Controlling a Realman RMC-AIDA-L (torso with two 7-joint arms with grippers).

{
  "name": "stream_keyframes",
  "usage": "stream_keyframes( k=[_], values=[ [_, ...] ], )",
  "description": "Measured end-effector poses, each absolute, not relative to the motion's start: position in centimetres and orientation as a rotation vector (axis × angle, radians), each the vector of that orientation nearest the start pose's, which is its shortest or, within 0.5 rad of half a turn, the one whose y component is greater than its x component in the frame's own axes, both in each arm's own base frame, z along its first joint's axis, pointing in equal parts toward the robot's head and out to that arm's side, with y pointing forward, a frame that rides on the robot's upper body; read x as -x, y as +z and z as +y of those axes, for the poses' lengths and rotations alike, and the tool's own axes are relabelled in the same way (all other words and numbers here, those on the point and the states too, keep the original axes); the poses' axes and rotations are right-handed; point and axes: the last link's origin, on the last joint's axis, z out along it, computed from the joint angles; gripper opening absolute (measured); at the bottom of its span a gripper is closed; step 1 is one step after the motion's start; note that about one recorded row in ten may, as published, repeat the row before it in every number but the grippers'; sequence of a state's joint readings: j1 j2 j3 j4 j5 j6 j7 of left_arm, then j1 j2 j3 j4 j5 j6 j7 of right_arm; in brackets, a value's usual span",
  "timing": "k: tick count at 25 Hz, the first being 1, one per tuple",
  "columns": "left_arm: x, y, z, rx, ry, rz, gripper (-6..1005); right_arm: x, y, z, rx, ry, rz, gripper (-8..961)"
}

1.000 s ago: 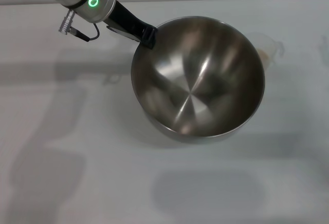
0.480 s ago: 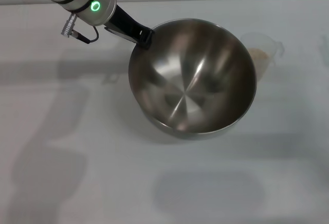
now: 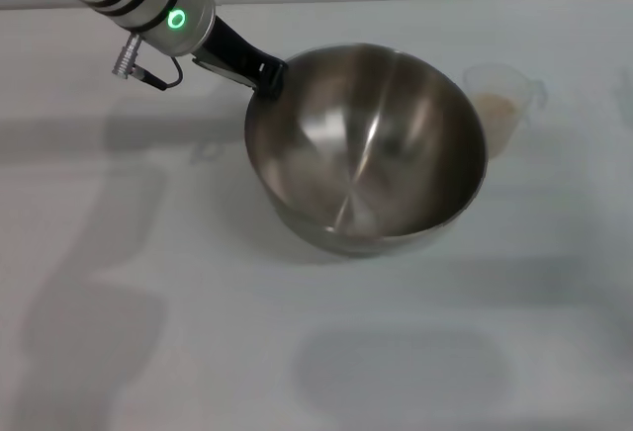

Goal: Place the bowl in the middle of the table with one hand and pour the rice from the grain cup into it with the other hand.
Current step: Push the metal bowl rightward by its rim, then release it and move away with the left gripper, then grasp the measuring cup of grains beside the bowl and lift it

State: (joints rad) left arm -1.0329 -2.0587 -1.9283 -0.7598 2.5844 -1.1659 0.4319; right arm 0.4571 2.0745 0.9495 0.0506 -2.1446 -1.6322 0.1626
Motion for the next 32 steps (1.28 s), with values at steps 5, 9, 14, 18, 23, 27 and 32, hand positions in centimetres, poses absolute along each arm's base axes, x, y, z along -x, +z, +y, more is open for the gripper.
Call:
stream_keyframes(
  k=[5,9,14,18,23,27,32],
  values=[
    [13.0,-3.3,45.1,2.411,0.206,-1.100,88,-31.3,6.3,31.2,1.228,0.928,0.226,698],
    [13.2,-3.1,45.3,2.397,0.190,-1.100,113,-31.3,6.3,31.2,1.228,0.928,0.225,698],
    [12.8,-0.9,46.2,2.356,0.073,-1.111,124,-31.4,6.2,31.3,1.229,0.926,0.229,699],
    [12.3,1.9,46.6,2.288,-0.110,-1.039,130,-31.3,6.2,31.3,1.229,0.928,0.229,699],
    [13.6,5.0,46.9,2.136,-0.313,-0.829,137,-31.2,6.2,31.4,1.229,0.931,0.228,699],
    [15.8,6.9,46.4,1.888,-0.404,-0.559,142,-31.2,6.2,31.4,1.230,0.930,0.230,698],
    [17.7,8.5,43.6,1.476,-0.529,-0.243,149,-31.2,6.2,31.5,1.230,0.930,0.230,698]
  ],
)
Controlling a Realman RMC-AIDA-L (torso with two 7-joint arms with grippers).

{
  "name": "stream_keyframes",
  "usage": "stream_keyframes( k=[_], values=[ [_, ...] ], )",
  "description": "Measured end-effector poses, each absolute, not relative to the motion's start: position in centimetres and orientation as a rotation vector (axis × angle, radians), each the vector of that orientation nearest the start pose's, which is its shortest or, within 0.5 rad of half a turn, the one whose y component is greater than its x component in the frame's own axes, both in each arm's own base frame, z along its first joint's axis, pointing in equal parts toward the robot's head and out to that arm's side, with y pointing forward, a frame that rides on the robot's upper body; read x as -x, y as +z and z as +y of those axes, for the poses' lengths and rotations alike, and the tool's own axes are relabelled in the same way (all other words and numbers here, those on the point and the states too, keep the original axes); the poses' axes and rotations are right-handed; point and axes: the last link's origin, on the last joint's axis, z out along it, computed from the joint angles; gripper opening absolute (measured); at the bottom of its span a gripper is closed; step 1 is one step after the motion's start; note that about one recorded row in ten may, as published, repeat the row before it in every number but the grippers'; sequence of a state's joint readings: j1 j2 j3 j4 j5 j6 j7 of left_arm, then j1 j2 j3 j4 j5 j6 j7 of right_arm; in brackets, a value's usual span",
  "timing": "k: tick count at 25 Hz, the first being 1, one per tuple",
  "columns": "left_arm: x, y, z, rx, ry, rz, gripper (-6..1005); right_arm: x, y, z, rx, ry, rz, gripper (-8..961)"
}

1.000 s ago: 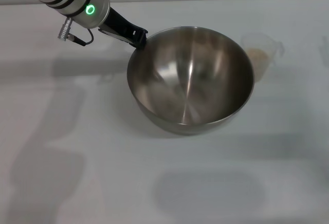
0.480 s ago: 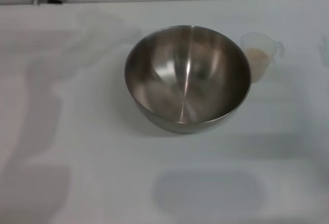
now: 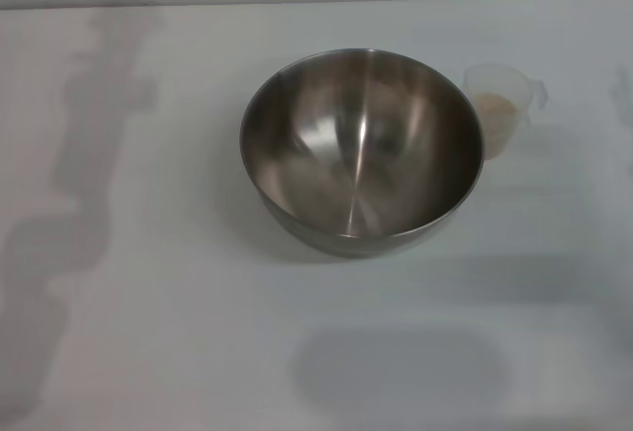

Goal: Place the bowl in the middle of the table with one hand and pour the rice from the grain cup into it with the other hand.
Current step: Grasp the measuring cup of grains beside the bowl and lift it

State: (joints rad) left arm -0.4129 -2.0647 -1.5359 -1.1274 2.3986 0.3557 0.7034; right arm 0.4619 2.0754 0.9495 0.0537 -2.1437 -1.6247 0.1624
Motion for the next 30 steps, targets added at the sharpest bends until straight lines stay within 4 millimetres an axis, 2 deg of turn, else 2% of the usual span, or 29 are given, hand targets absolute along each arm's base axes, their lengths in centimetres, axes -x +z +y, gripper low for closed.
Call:
stream_keyframes(
  k=[4,7,8,9,11,13,18,28,30],
  values=[
    [17.8,8.5,41.6,1.323,-0.699,-0.178,155,-31.3,6.2,31.4,1.228,0.928,0.232,699],
    [18.8,7.9,41.1,1.324,-0.876,-0.274,159,-31.4,6.2,31.3,1.228,0.924,0.234,699],
    [20.0,7.4,40.9,1.324,-0.985,-0.362,160,-31.6,6.2,31.1,1.227,0.919,0.239,699],
    [20.0,7.4,40.9,1.324,-0.985,-0.362,162,-31.6,6.2,31.1,1.227,0.919,0.239,699],
    [21.6,6.9,40.6,1.329,-1.105,-0.448,164,-32.0,6.0,30.8,1.228,0.906,0.257,698],
    [22.3,6.8,40.6,1.348,-1.124,-0.471,167,-32.3,5.6,30.5,1.238,0.895,0.277,698],
    [23.6,6.5,40.8,1.369,-1.078,-0.524,379,-32.8,4.1,29.2,1.289,0.897,0.333,697],
    [23.5,6.1,41.0,1.407,-1.041,-0.500,573,-33.7,1.2,26.0,1.348,0.833,0.429,696],
    [23.5,6.0,41.1,1.411,-1.038,-0.500,612,-33.8,0.8,25.9,1.358,0.822,0.440,696]
  ],
)
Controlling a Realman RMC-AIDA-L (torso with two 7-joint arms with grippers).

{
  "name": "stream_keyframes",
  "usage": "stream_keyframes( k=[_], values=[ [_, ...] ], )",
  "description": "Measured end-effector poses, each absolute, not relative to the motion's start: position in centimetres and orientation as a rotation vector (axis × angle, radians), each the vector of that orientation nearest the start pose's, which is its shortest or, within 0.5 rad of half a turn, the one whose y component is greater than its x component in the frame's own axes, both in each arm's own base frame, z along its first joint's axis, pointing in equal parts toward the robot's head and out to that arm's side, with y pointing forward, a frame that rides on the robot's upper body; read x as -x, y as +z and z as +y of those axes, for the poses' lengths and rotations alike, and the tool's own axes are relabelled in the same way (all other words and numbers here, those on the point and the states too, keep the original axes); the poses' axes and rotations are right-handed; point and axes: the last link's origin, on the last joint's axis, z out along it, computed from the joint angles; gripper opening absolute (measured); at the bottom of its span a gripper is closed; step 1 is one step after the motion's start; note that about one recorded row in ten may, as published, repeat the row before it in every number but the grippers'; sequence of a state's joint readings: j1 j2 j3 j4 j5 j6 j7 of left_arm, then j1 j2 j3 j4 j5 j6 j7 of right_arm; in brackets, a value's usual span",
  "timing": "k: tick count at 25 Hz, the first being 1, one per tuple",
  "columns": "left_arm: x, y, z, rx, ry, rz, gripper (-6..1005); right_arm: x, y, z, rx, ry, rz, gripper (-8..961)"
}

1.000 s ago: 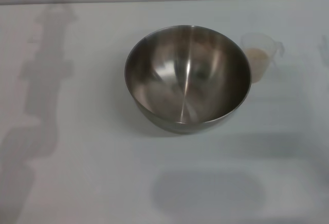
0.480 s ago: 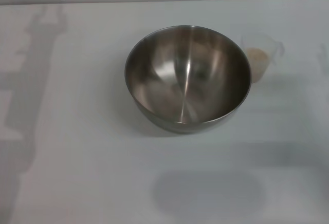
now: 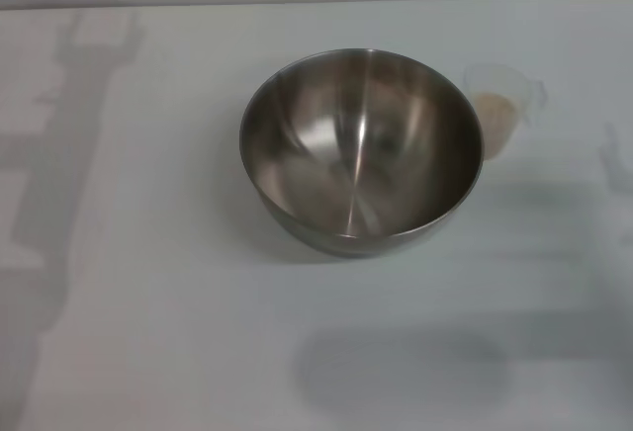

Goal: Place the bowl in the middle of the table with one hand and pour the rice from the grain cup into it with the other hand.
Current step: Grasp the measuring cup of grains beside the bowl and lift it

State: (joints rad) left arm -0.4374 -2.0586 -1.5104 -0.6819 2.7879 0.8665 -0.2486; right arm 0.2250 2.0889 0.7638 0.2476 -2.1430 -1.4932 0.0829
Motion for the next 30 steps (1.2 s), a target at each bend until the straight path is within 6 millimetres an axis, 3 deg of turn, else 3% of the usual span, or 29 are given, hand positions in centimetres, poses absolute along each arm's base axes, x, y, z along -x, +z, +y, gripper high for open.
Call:
stream_keyframes(
  k=[8,20,30],
  values=[
    [23.6,5.7,41.5,1.424,-1.020,-0.502,834,-34.1,-2.0,26.2,1.489,0.708,0.518,695],
    [23.9,6.2,41.5,1.415,-1.005,-0.482,834,-33.7,-3.5,28.6,1.572,0.655,0.578,695],
    [24.0,6.4,41.4,1.411,-1.002,-0.476,834,-34.0,-4.1,29.1,1.604,0.597,0.605,695]
  ],
)
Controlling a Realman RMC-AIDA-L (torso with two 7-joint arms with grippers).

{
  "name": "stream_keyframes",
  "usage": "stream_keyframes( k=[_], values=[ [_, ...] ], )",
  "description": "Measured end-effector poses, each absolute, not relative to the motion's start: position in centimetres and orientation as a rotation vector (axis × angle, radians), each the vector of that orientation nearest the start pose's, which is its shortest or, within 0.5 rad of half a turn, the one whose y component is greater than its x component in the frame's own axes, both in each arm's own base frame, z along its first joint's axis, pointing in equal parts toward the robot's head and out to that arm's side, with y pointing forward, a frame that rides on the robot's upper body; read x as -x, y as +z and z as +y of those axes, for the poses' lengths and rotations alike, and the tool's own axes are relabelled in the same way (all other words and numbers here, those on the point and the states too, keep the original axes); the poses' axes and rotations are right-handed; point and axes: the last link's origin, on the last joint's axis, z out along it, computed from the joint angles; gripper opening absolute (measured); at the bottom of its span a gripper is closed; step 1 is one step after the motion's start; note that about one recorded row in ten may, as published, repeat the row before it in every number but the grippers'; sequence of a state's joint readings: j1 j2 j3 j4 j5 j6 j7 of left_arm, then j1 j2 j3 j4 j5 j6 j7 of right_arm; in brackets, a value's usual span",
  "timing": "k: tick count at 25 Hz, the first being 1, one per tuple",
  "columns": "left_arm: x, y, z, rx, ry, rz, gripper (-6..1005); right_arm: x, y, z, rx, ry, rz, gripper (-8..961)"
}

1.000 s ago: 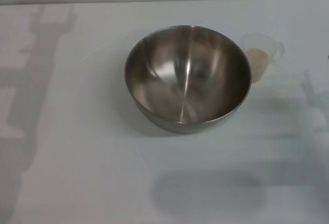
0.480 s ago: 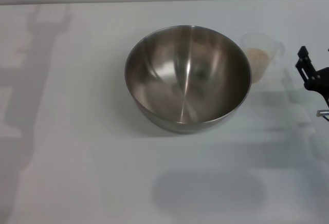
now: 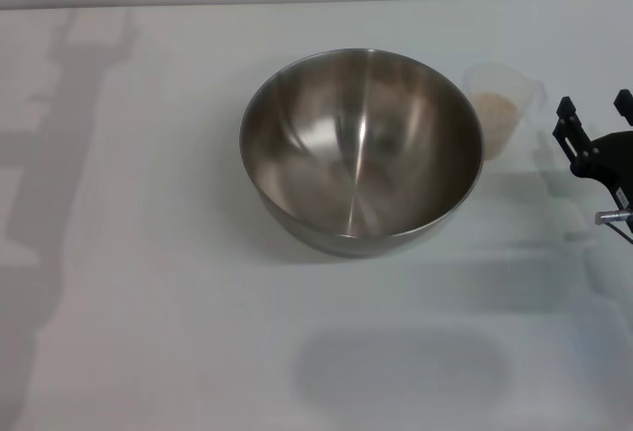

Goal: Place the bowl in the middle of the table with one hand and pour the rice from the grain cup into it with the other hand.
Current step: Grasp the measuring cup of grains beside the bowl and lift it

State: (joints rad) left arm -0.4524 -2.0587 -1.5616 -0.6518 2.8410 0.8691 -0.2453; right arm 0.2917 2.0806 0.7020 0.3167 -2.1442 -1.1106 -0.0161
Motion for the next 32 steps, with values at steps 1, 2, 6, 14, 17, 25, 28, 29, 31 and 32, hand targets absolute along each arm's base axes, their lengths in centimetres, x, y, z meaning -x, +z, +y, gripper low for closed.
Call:
stream_keyframes(
  k=[1,2,6,14,17,25,28,29,31,32],
  values=[
    [24.0,6.4,41.4,1.411,-1.002,-0.475,834,-34.1,-4.1,29.2,1.608,0.590,0.609,695],
    [24.0,6.4,41.4,1.410,-1.002,-0.475,834,-34.1,-4.2,29.2,1.611,0.584,0.612,695],
    [24.0,6.5,41.4,1.409,-1.004,-0.474,834,-34.3,-4.4,29.6,1.628,0.562,0.619,695],
    [23.9,6.4,41.3,1.409,-1.007,-0.474,834,-34.2,-4.6,30.3,1.656,0.537,0.620,695],
    [23.9,6.4,41.3,1.409,-1.007,-0.475,834,-34.2,-4.6,30.4,1.659,0.534,0.618,695],
    [23.9,6.4,41.4,1.409,-1.009,-0.474,834,-34.0,-4.6,31.2,1.678,0.515,0.609,694],
    [23.9,6.4,41.3,1.407,-1.011,-0.473,834,-33.9,-4.7,31.5,1.690,0.506,0.608,694],
    [23.9,6.4,41.3,1.407,-1.011,-0.473,834,-33.9,-4.7,31.5,1.690,0.506,0.608,694],
    [23.9,6.4,41.3,1.405,-1.014,-0.469,834,-34.0,-4.7,31.7,1.693,0.499,0.602,694],
    [23.9,6.4,41.3,1.405,-1.014,-0.469,834,-34.0,-4.7,31.7,1.693,0.499,0.602,694]
  ],
)
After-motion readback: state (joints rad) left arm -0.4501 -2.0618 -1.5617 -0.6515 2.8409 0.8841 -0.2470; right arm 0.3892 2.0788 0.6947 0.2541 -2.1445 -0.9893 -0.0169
